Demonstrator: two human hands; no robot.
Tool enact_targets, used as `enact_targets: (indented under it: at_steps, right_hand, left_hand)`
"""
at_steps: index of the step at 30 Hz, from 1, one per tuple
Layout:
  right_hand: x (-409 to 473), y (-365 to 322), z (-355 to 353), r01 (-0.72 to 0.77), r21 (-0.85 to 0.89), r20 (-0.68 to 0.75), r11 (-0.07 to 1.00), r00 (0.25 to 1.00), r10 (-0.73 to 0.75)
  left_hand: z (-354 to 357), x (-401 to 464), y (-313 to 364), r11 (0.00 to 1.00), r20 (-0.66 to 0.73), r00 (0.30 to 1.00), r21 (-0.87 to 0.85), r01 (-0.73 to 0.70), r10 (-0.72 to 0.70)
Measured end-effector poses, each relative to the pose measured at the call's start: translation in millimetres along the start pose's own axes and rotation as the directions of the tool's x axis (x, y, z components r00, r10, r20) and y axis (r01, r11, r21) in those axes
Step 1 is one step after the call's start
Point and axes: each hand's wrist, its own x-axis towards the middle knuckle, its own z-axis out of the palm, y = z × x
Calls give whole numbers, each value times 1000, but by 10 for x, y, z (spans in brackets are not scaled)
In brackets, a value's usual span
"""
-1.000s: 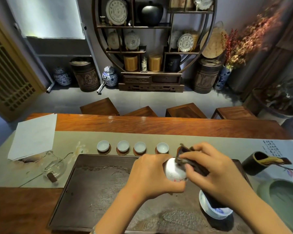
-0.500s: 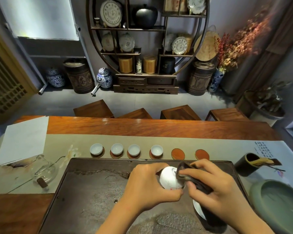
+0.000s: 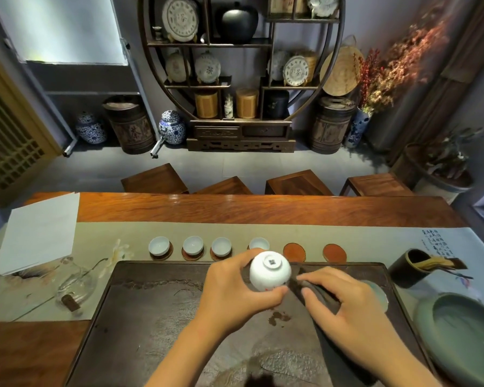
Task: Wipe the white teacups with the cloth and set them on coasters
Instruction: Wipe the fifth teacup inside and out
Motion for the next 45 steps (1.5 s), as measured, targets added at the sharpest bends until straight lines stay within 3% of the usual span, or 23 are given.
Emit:
enact_targets:
  at_steps: [2,6,9,16,19,22,27,31,35,39,42,45]
  right_hand:
    - [-35,-60,27,19,46,7,999,1000,-19]
    - [67,-48,-62,-45,63,-172,997,984,55]
    - [179,-92,-112,2,28,-220,1000,975,4]
    - [125,-120,21,139,-164,-78,977,985,-154]
    - [-91,-38,88,220,-188,137,957,971,-196]
    - [-348,76,253,110,-190,304,976,951,-48]
    - [-156,59,88,-51,-68,-4,996,999,50]
    - [119,-125,-55,19,15,-189,1000,982,-16]
    - [292,-198,-101,67,54,-137,996,989,-59]
    - [341,-210,-100,106,22,-17,994,994,-105]
    - [280,-205,-71,95,23,-38,995,995,-94]
    - [112,-217,42,105,58,11,993,994,-106]
  left_hand:
    - [-23,-3,-35,1000,-13,1000,8,1,0]
    - [-50,-11,-4,999,-12,999,17,-38,39]
    - [-23,-10,31,998,36,998,14,-54,53]
    - [23,-52,11,998,-1,998,35,-59,59]
    - [-76,-35,-33,999,-156,988,-38,-2,-4]
    - [-204,65,24,998,-156,986,-23,-62,58]
    - [-229,89,95,989,-65,989,-49,-137,134]
    - [-188,63,81,981,13,982,40,-189,189]
    - [-172,52,111,950,113,948,67,-304,296]
    - [-203,42,83,946,104,945,65,-319,311]
    - [-198,17,39,960,12,965,98,-262,262]
    - [-237,47,-16,994,-142,984,-5,-112,110]
